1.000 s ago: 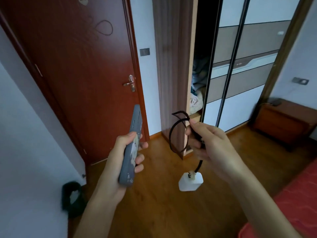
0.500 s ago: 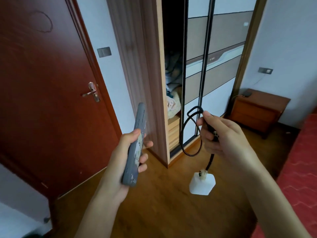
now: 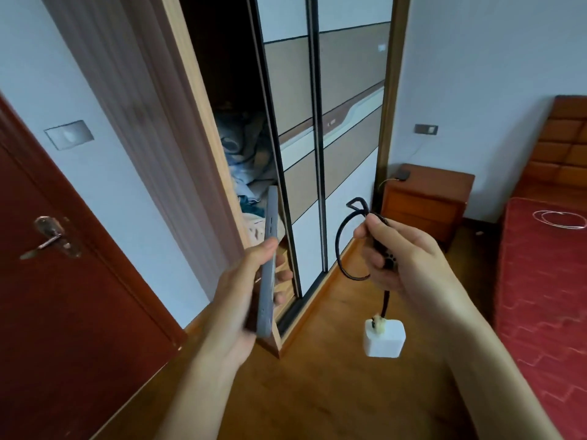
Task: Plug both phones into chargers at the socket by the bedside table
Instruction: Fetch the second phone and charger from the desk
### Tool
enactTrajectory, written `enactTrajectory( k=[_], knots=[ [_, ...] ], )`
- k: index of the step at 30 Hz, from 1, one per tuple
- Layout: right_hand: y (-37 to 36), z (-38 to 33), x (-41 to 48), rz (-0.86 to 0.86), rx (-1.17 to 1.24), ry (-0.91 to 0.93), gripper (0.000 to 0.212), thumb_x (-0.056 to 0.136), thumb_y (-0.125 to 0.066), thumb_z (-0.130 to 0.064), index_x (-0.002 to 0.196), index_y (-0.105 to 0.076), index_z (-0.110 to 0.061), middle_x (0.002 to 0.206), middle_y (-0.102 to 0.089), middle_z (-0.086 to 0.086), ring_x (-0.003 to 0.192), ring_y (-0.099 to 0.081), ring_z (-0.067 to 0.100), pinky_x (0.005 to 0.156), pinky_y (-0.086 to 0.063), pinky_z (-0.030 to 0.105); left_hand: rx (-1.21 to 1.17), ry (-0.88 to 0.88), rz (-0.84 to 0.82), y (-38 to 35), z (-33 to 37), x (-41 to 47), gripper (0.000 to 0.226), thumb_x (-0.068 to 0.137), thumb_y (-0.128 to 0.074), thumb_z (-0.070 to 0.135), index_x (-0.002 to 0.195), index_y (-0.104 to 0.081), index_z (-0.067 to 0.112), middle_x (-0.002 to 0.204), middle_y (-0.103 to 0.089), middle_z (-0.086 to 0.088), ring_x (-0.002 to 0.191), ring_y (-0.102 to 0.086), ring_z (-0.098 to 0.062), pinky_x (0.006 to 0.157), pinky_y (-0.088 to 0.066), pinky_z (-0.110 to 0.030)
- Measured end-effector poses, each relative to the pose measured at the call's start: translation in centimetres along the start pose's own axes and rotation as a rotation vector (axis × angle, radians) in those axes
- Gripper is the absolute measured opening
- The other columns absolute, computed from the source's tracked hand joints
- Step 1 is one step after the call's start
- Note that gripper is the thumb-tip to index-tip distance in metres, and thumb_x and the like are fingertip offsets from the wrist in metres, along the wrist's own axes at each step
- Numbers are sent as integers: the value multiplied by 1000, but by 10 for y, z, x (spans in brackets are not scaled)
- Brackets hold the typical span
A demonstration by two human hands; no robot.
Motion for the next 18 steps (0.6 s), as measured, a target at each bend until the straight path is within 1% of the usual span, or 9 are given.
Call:
enactTrajectory(
  k=[4, 7, 10, 13, 15, 18],
  knots=[
    [18, 8, 59, 75, -9, -20, 33, 101, -50, -34, 86, -70, -12, 60, -45, 4, 46, -31, 12, 39, -24, 18, -31, 15, -81, -15, 3, 75, 78, 53, -80, 57, 120, -68, 19, 94, -65, -5, 82, -62, -16, 54, -48, -25],
    [30, 15, 112, 132, -22, -6, 32, 101, -50, -33, 87, -69, -12, 60, -45, 4, 46, -29, 14, 37, -24, 17, -19, 36, -148, -22, 4, 139, 71, 54, -81, 58, 113, -72, 20, 93, -67, -5, 83, -61, -16, 56, -47, -26],
    [40, 18, 170, 153, -42, 50, 28, 100, -53, -34, 92, -70, -13, 64, -47, 3, 46, -30, 12, 37, -27, 17, -3, 23, -192, -28, 11, 210, 74, 54, -86, 57, 116, -72, 18, 99, -67, -5, 83, -64, -15, 55, -48, -25],
    [46, 15, 230, 146, -56, 95, 27, 91, -60, -42, 98, -73, -20, 66, -53, 1, 45, -36, 8, 39, -31, 15, 65, 5, -245, -38, 26, 282, 71, 45, -90, 66, 103, -79, 26, 100, -72, -4, 83, -66, -15, 64, -48, -29],
    [51, 12, 267, 151, -69, 121, 28, 86, -62, -46, 100, -74, -24, 66, -57, -1, 46, -39, 7, 41, -33, 15, 87, -3, -298, -48, 37, 326, 63, 46, -90, 67, 96, -80, 31, 99, -72, -4, 80, -64, -13, 67, -49, -29],
    [63, 7, 315, 183, -71, 150, 31, 87, -64, -47, 103, -72, -21, 67, -60, -3, 47, -43, 5, 43, -35, 13, 118, 23, -374, -68, 50, 384, 58, 44, -90, 69, 85, -81, 29, 87, -69, -4, 65, -63, -10, 58, -51, -26]
  ],
)
Point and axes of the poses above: each hand's wrist, its own x-axis towards the middle knuckle, its own y-axis out of the back of the hand, z = x × y, the point moved 3 cm from there along x, towards the middle knuckle
